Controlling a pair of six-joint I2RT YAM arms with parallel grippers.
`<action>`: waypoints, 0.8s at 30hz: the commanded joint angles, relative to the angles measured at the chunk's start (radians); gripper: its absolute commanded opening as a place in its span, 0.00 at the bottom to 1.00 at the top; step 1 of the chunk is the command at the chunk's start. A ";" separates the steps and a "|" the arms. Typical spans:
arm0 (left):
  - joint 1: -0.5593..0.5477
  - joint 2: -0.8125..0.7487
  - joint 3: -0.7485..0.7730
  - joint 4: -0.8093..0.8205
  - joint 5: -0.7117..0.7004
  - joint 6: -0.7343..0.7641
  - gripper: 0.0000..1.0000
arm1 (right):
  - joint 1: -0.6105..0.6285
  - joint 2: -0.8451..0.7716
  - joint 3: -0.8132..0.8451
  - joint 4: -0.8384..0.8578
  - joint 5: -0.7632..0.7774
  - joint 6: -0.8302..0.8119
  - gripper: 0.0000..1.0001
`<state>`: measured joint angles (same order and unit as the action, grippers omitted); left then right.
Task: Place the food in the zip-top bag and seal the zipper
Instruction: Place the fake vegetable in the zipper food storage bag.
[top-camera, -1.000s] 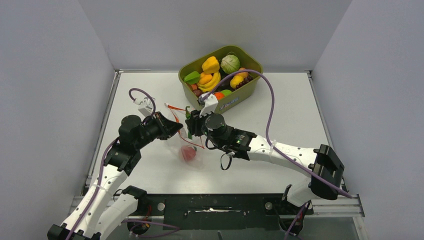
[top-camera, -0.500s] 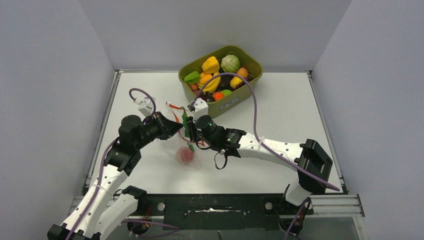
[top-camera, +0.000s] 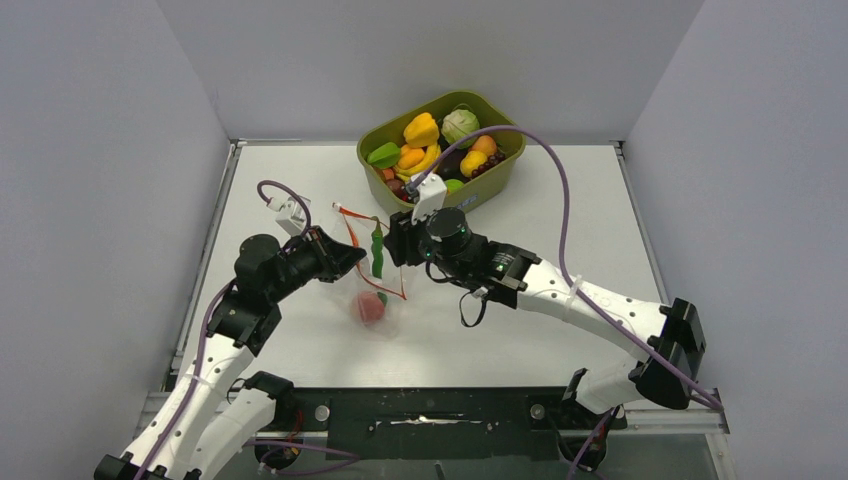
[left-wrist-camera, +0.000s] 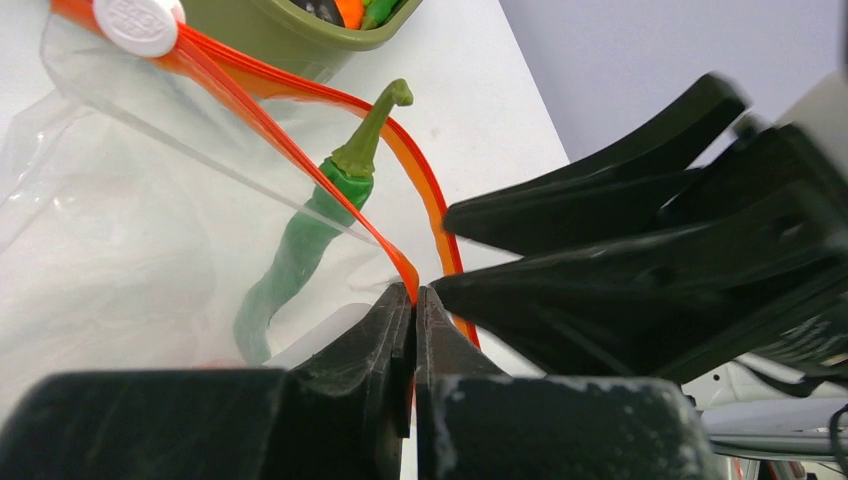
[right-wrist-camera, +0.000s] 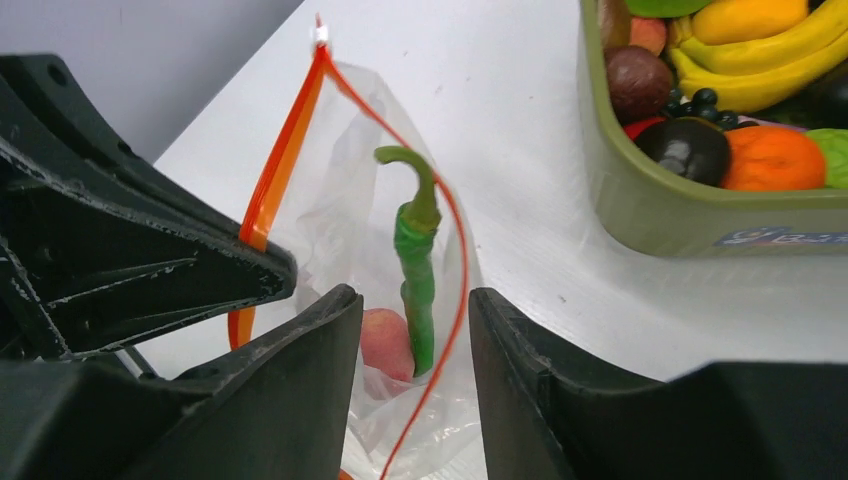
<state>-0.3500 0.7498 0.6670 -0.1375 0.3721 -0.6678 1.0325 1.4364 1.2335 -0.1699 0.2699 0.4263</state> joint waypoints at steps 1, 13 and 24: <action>-0.001 -0.023 0.011 0.076 0.024 0.020 0.00 | -0.069 -0.065 0.017 0.011 -0.070 -0.021 0.45; -0.001 -0.013 0.016 0.081 0.028 0.013 0.00 | -0.126 -0.004 -0.022 0.089 -0.295 0.009 0.47; -0.001 -0.018 0.014 0.082 0.028 0.011 0.00 | -0.130 0.055 -0.005 0.047 -0.215 -0.010 0.45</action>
<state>-0.3500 0.7441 0.6659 -0.1295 0.3786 -0.6682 0.9043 1.4868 1.2106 -0.1589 0.0319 0.4267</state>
